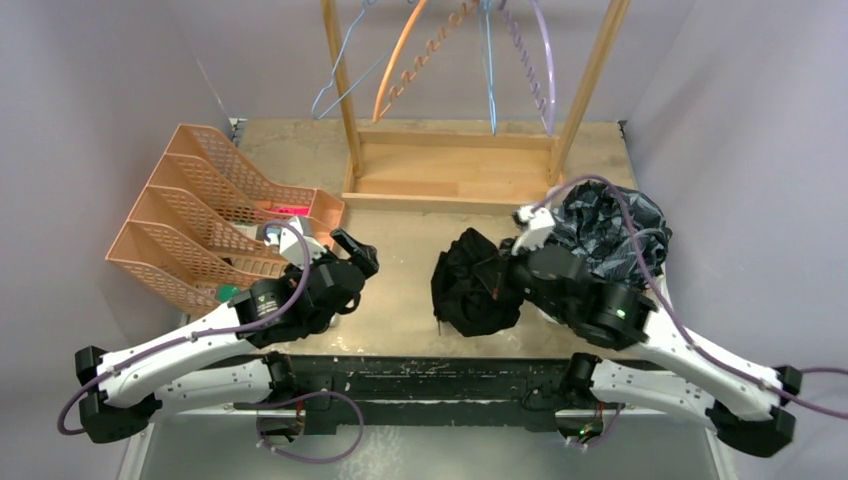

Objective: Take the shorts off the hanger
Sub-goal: Place the shorts at the center of the board, then pick up the shorts at the center of the board.

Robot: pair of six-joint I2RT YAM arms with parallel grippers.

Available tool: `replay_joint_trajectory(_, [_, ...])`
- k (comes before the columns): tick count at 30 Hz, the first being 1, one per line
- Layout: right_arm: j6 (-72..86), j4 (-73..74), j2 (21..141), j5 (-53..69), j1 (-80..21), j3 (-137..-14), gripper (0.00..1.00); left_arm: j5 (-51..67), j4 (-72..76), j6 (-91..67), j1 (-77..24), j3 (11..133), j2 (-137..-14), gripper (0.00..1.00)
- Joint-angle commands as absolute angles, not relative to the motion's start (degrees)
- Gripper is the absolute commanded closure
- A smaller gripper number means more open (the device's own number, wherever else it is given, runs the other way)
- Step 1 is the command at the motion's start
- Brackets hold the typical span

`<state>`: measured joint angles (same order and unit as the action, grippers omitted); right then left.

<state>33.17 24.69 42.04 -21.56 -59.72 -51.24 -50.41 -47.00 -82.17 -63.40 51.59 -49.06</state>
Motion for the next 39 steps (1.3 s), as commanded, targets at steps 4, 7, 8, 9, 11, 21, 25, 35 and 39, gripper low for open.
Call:
replay_joint_trajectory(4, [42.5,28.8,64.7,-28.4,-56.3,-54.6,0.94,-51.0,-45.0,-81.9,-63.3,52.7,-48.7,0.15])
replay_joint_trajectory(7, [41.0,23.4,69.6,-24.9,-49.7,-52.8,0.79,-50.5,-45.2,-81.4,-63.3,53.3,-49.1,0.15])
replay_joint_trajectory(8, [40.4,21.1,71.1,-24.3,-49.5,-52.1,0.7,-50.3,-45.2,-81.3,-63.3,53.4,-49.0,0.15])
replay_joint_trajectory(9, [39.3,19.2,71.8,-23.1,-49.5,-51.5,0.51,-50.3,-45.3,-81.1,-63.3,53.4,-49.0,0.15])
replay_joint_trajectory(11, [38.6,17.4,73.2,-20.4,-49.5,-50.6,0.27,-50.4,-45.8,-81.2,-63.3,53.5,-48.5,0.16])
replay_joint_trajectory(21, [38.1,17.8,85.8,-16.3,-49.5,-48.7,0.01,-50.8,-45.0,-81.8,-63.2,51.9,-46.6,0.16])
replay_joint_trajectory(25, [39.5,19.9,96.7,-19.6,-49.9,-51.9,0.0,-50.4,-44.9,-81.3,-63.3,52.3,-47.3,0.16])
replay_joint_trajectory(35, [47.8,20.8,92.1,-24.3,-52.9,-48.2,0.86,-51.3,-46.3,-81.9,-63.3,51.7,-45.3,0.16])
replay_joint_trajectory(39, [49.0,25.1,81.0,-27.3,-52.9,-48.7,1.0,-51.6,-46.3,-82.1,-63.2,51.2,-44.9,0.16])
